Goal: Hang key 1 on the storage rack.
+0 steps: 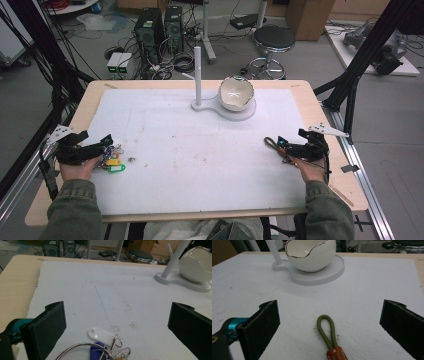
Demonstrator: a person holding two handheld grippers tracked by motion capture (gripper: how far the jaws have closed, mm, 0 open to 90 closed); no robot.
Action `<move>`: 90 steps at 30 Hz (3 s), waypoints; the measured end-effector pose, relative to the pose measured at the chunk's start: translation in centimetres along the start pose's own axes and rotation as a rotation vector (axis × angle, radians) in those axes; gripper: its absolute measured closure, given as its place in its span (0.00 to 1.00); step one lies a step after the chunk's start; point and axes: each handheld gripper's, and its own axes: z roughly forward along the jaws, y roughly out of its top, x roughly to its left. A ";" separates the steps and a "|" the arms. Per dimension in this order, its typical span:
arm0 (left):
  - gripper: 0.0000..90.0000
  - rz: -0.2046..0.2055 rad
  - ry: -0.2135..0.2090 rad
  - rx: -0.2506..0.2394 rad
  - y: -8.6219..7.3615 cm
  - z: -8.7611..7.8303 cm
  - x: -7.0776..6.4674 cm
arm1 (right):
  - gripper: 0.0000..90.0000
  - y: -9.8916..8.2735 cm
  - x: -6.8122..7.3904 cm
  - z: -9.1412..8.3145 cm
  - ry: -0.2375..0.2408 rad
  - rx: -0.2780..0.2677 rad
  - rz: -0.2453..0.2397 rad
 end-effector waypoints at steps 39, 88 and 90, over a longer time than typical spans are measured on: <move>0.02 0.004 -0.024 0.024 -0.1 0.5 0.0 | 0.02 -0.2 -0.1 0.9 0.019 0.100 -0.003; 0.02 0.007 -0.039 0.041 -0.2 0.7 0.0 | 0.55 -1.8 -1.3 3.6 -0.087 0.399 0.007; 0.02 0.003 -0.042 0.040 -0.2 0.7 0.1 | 0.67 -1.8 -1.1 3.6 -0.084 0.409 0.000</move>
